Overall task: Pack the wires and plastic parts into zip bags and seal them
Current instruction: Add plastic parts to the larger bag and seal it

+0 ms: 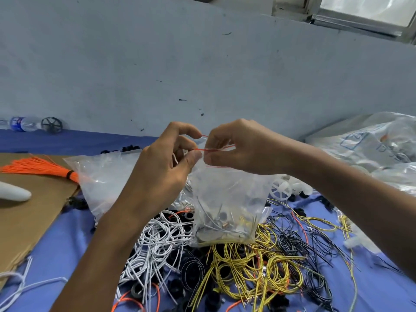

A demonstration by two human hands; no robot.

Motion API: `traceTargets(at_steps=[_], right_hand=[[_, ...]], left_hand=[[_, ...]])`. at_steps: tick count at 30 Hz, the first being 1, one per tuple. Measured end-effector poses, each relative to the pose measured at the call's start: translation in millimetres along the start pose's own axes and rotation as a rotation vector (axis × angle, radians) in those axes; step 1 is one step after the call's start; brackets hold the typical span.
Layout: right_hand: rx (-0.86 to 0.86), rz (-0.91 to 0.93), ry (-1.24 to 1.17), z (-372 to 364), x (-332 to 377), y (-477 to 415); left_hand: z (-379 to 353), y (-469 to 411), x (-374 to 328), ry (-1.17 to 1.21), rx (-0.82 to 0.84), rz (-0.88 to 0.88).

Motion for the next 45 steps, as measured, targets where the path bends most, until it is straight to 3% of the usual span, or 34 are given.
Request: traceTargets(at_steps=[14, 40, 45], right_hand=[[-0.007, 0.017, 0.107, -6, -2, 9], [-0.056, 0.038, 0.102, 6, -27, 32], [-0.082, -0.050, 0.154, 26, -50, 44]], left_hand=[[-12, 3, 2, -0.115, 0.125, 0.079], [-8, 4, -6, -0.201, 0.040, 0.067], [2, 4, 3, -0.162, 0.026, 0.106]])
Point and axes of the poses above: each hand's wrist, its own y-axis away from the middle knuckle, its own z-axis out of the back of the hand, x = y × z, the point moved 8 cm from there along -y, towards the middle knuckle, and after that the axes turned 5 degrees about x, right-handed, at the moved point
